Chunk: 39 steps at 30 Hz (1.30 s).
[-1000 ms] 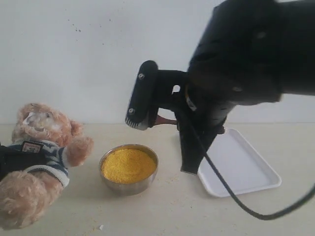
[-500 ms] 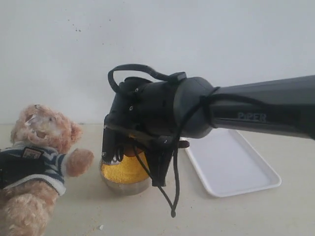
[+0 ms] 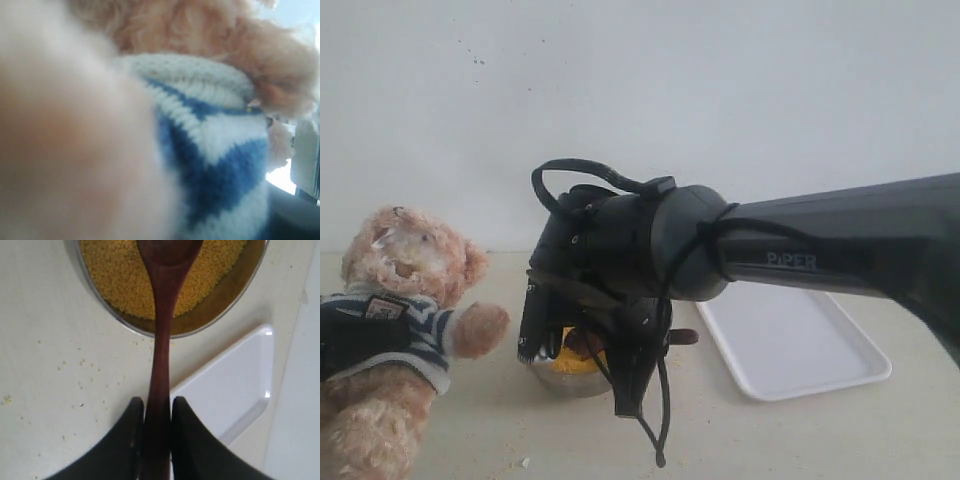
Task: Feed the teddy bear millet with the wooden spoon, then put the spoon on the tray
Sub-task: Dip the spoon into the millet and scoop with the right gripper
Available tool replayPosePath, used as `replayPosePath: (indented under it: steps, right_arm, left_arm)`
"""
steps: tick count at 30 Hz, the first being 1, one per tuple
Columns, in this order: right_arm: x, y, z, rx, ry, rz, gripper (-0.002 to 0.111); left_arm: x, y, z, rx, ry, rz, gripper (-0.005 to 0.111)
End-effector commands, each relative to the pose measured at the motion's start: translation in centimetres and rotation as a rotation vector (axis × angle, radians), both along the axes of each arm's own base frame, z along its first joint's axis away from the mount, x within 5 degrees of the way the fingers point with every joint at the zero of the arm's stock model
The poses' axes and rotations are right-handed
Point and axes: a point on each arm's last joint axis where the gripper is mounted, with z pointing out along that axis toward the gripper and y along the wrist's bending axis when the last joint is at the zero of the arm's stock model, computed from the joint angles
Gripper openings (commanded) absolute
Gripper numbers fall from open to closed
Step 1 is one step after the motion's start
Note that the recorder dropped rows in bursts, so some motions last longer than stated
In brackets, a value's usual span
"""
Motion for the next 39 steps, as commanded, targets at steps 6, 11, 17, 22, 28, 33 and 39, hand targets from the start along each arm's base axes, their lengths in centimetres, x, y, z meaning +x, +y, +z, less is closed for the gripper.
replayPosePath:
  steps: [6, 11, 17, 22, 28, 33, 39]
  right_arm:
    - [2.4, -2.2, 0.8, 0.314, 0.244, -0.248, 0.000]
    - [2.2, -2.1, 0.7, 0.305, 0.266, -0.231, 0.000]
    - [2.7, -1.9, 1.0, 0.331, 0.207, -0.203, 0.000]
    - [1.8, -1.6, 0.8, 0.246, 0.259, -0.118, 0.000]
    - [1.8, -1.7, 0.8, 0.249, 0.265, -0.154, 0.000]
    - [1.8, -1.8, 0.8, 0.270, 0.271, -0.185, 0.000]
    - [2.7, -3.5, 2.1, 0.399, 0.338, -0.279, 0.000]
  left_arm:
    - [0.2, 0.1, 0.3, -0.017, -0.021, 0.006, 0.004]
    - [0.2, 0.1, 0.3, -0.017, -0.021, 0.006, 0.004]
    - [0.1, 0.0, 0.4, -0.028, -0.027, -0.003, 0.004]
    - [0.1, 0.0, 0.4, -0.028, -0.027, -0.003, 0.004]
    - [0.1, 0.0, 0.4, -0.028, -0.027, -0.003, 0.004]
    - [0.1, 0.0, 0.4, -0.028, -0.027, -0.003, 0.004]
    - [0.1, 0.0, 0.4, -0.028, -0.027, -0.003, 0.004]
